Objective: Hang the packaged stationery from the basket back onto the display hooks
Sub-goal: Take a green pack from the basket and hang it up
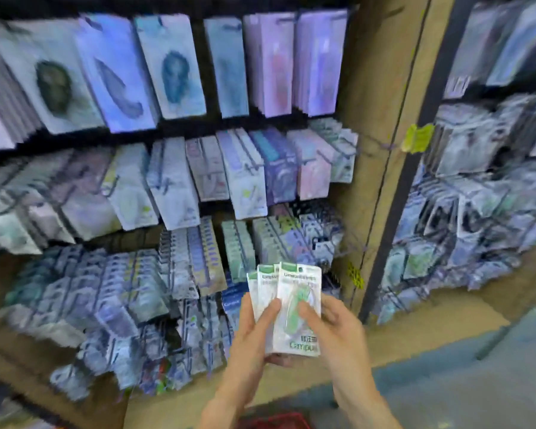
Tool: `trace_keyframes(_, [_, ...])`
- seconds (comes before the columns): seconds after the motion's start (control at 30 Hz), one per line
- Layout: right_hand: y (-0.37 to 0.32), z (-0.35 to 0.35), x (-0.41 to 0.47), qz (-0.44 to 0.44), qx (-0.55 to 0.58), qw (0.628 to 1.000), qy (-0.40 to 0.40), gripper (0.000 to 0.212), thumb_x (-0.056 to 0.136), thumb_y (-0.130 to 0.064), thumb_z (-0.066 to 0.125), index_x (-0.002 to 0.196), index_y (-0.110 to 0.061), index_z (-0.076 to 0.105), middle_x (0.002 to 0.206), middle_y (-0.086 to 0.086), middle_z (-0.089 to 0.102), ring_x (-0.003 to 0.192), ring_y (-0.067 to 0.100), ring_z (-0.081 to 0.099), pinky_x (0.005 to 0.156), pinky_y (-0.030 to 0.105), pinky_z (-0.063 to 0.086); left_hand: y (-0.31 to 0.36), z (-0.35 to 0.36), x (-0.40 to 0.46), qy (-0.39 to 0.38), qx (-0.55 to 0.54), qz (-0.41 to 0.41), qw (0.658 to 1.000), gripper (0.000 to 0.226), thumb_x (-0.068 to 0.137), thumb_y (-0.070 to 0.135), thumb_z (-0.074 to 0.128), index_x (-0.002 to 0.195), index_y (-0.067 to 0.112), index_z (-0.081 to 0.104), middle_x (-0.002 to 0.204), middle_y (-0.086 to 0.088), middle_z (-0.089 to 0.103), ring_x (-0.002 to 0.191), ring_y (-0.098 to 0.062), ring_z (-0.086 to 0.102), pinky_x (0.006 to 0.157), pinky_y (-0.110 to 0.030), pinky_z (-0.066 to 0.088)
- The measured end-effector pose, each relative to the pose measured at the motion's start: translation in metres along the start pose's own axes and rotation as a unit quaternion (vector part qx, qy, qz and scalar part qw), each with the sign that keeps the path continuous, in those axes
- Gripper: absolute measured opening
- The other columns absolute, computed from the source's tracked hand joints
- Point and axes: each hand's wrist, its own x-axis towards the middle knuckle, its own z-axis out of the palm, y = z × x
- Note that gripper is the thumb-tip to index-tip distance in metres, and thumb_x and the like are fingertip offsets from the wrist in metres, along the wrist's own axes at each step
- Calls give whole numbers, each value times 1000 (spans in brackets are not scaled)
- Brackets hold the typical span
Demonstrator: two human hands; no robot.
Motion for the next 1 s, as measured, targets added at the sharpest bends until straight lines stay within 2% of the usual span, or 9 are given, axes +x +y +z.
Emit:
trace_keyframes(0.07, [-38, -6, 12, -59, 12, 998, 14, 21, 92, -21, 73, 113, -25, 71, 98, -5, 80, 91, 16, 77, 77, 37, 63, 38, 24, 7, -9, -12, 43, 999, 46, 86, 40, 73, 129, 43, 58, 120, 12, 76, 102, -23, 77, 71, -45, 65])
trace_keyframes(0.13, [-69, -14, 21, -98, 38, 994, 17, 24, 92, -20, 73, 115, -27, 68, 95, -11, 80, 86, 8, 77, 65, 21, 60, 62, 47, 16, -27, -5, 80, 996, 48, 86, 38, 74, 131, 41, 58, 129, 6, 73, 111, -26, 74, 85, -52, 62])
trace_keyframes(0.2, [-92, -22, 28, -126, 59, 990, 19, 24, 93, -16, 72, 115, -25, 67, 94, -8, 81, 84, 8, 77, 62, 17, 58, 82, 65, 22, -41, 9, 102, 994, 45, 88, 33, 72, 131, 38, 58, 125, 3, 74, 107, -27, 76, 77, -48, 63])
trace_keyframes(0.3, [-103, -37, 43, -143, 82, 986, 21, 28, 94, -15, 71, 120, -24, 69, 100, -1, 81, 91, 16, 78, 67, 26, 61, 91, 84, 33, -50, 8, 111, 993, 36, 97, 23, 67, 131, 35, 60, 123, 1, 76, 102, -31, 77, 73, -47, 64])
trace_keyframes(0.37, [-100, -48, 58, -148, 93, 984, 39, 27, 95, -15, 69, 120, -25, 70, 102, -1, 80, 93, 16, 77, 68, 26, 60, 93, 93, 38, -34, -9, 106, 994, 33, 98, 20, 66, 128, 33, 62, 116, 3, 78, 97, -29, 78, 72, -48, 65])
trace_keyframes(0.5, [-96, -66, 103, -127, 109, 983, 78, 30, 99, -15, 66, 127, -24, 68, 110, -4, 79, 101, 16, 75, 82, 37, 59, 89, 100, 53, 10, -17, 91, 996, 33, 95, 24, 72, 123, 38, 62, 104, 12, 80, 92, -22, 79, 73, -52, 66])
trace_keyframes(0.7, [-104, -77, 165, -118, 104, 982, 103, 34, 101, -14, 62, 135, -19, 63, 125, -3, 72, 107, 10, 70, 85, 31, 57, 88, 111, 67, 24, -5, 90, 996, 37, 93, 28, 76, 124, 36, 59, 114, 4, 77, 92, -26, 79, 65, -42, 65])
trace_keyframes(0.8, [-107, -76, 178, -109, 107, 982, 110, 38, 101, -13, 62, 138, -19, 62, 125, -2, 71, 111, 15, 69, 89, 36, 57, 88, 116, 73, 22, 1, 91, 996, 40, 92, 30, 76, 128, 36, 58, 116, 4, 76, 93, -24, 79, 65, -41, 64])
trace_keyframes(1.0, [-106, -74, 194, -84, 115, 976, 164, 17, 99, -15, 67, 115, -18, 68, 111, 4, 74, 95, 14, 69, 80, 32, 54, 88, 120, 81, 15, 5, 89, 996, 41, 93, 31, 75, 130, 35, 58, 112, 7, 78, 95, -23, 79, 70, -44, 65])
